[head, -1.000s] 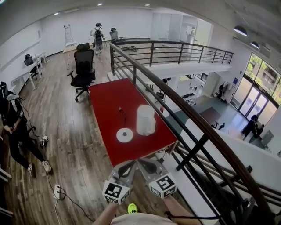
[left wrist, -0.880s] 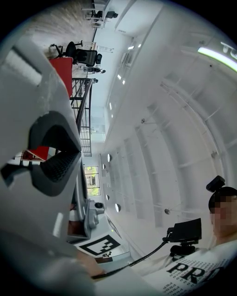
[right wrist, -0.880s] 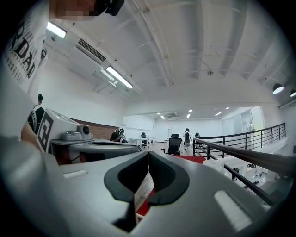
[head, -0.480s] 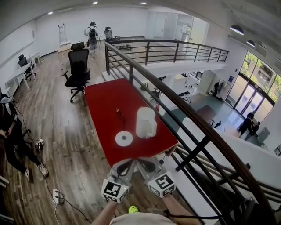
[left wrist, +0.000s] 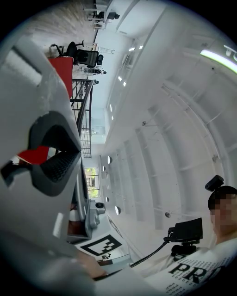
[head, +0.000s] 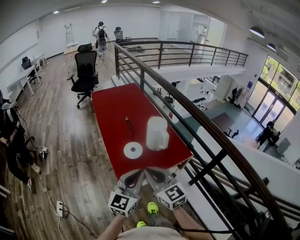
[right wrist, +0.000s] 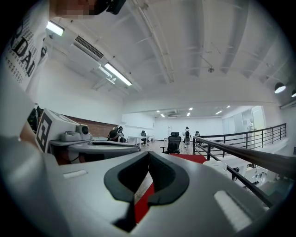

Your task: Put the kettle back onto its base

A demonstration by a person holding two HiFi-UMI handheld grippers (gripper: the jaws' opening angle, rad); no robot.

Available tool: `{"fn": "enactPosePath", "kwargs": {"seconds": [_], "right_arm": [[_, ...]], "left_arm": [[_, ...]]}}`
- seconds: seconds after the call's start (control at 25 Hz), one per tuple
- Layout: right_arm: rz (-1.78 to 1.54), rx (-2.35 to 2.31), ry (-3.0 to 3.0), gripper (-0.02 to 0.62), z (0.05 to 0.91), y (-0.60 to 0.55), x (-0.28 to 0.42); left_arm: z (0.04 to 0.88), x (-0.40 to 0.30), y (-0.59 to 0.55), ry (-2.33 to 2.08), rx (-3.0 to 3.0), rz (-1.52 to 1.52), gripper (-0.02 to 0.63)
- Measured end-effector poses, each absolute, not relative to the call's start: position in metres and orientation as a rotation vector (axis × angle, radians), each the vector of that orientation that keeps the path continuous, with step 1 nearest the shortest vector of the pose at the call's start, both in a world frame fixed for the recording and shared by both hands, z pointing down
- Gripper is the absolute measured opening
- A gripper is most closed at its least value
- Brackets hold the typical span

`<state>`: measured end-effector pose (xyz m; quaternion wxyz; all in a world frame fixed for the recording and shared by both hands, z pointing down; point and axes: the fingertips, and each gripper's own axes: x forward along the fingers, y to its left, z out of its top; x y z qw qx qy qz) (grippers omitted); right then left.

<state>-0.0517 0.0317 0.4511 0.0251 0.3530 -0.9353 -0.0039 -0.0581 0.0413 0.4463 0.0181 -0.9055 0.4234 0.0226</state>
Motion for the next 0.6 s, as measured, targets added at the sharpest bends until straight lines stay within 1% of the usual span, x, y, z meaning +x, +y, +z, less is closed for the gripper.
{"fn": "enactPosePath", "kwargs": {"seconds": [0.6], "right_arm": [[0.022,0.975,-2.906,0.006,0.461,-0.043,-0.046]], "left_arm": [[0.454,-0.051,-0.030,1.388,-2.795,0.060,-0.009]]}}
